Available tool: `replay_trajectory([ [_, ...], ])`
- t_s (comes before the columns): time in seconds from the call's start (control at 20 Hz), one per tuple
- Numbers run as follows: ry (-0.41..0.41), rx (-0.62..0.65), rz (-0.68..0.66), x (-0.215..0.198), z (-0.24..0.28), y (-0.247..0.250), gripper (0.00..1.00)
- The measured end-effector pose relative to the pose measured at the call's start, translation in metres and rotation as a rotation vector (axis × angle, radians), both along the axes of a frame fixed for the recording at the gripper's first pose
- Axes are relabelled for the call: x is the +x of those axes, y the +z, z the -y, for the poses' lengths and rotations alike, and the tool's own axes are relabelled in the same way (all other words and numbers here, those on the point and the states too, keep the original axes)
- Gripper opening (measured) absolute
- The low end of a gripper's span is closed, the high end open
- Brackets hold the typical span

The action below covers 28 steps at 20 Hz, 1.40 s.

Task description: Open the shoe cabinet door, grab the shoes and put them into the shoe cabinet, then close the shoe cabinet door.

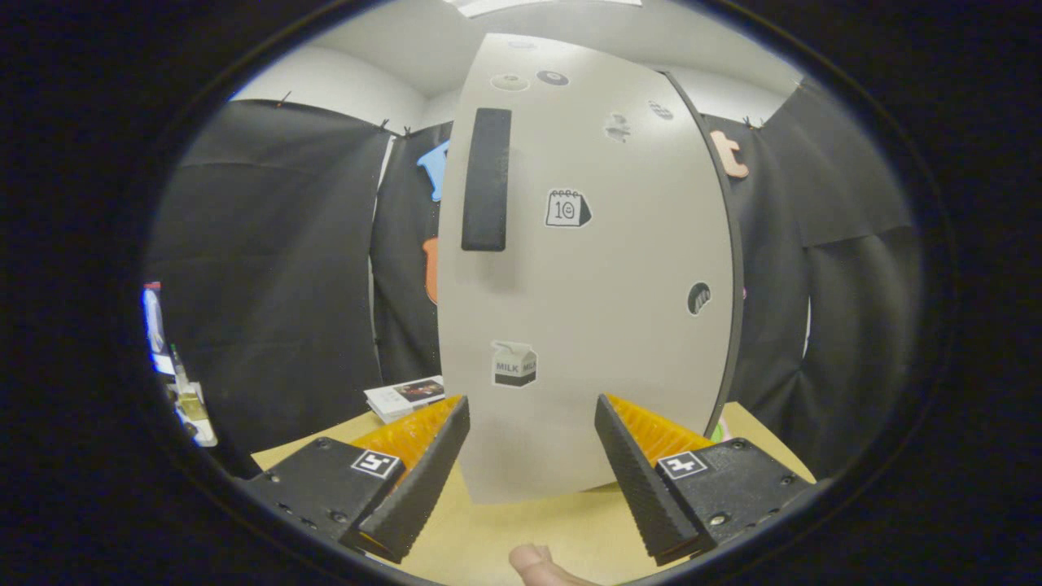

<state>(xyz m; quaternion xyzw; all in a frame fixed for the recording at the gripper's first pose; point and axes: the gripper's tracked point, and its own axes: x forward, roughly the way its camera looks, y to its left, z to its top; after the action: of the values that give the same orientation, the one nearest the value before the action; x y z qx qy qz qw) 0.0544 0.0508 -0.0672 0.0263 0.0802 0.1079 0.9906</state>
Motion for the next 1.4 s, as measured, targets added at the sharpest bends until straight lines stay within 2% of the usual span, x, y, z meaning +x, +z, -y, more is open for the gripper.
replay_trajectory([
  [0.25,0.028,0.024,-0.004,-0.044,0.014,-0.001,1.00],
  [0.4,0.060,-0.008,0.021,-0.067,0.020,0.007,1.00],
  [0.55,0.020,-0.010,0.059,-0.080,0.039,0.023,1.00],
  [0.85,-0.007,-0.013,0.139,-0.107,0.063,0.054,1.00],
  [1.15,-0.085,-0.048,0.166,-0.120,0.099,0.067,1.00],
  [1.4,-0.107,-0.039,0.185,-0.129,0.112,0.074,1.00],
])
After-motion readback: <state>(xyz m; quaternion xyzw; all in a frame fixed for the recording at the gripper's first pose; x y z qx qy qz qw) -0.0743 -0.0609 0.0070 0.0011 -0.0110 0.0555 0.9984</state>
